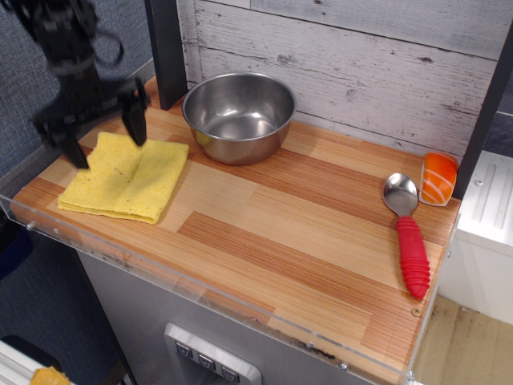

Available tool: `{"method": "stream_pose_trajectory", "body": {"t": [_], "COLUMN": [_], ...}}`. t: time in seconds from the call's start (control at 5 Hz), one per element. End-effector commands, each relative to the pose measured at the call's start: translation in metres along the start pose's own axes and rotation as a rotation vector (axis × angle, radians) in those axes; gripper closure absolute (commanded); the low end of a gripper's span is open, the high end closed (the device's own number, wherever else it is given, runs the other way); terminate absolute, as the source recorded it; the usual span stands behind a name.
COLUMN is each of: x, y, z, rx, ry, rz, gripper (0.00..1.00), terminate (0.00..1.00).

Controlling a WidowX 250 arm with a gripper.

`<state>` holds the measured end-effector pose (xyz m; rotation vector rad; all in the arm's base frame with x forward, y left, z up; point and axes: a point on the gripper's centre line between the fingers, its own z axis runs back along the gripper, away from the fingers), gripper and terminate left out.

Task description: Move the napkin to the left bottom corner of the table.

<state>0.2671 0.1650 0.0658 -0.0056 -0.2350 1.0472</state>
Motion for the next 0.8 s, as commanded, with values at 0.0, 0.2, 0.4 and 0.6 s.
{"method": "stream_pose_trajectory", "body": {"t": [0.0, 0.2, 0.4, 0.6], "x": [-0.0056, -0.0056, -0.0056, -0.0056], "y": [-0.0102, -0.0102, -0.0102, -0.0102], "z": [0.0659, 0.0659, 0.0659, 0.0659], "rx": [-0.085, -0.085, -0.085, -0.085], "ry": [-0.107, -0.107, -0.107, -0.107], "rz": [-0.003, -0.003, -0.003, -0.003], "gripper": [0.0, 0.0, 0.0, 0.0], "terminate": [0.0, 0.0, 0.0, 1.0]}}
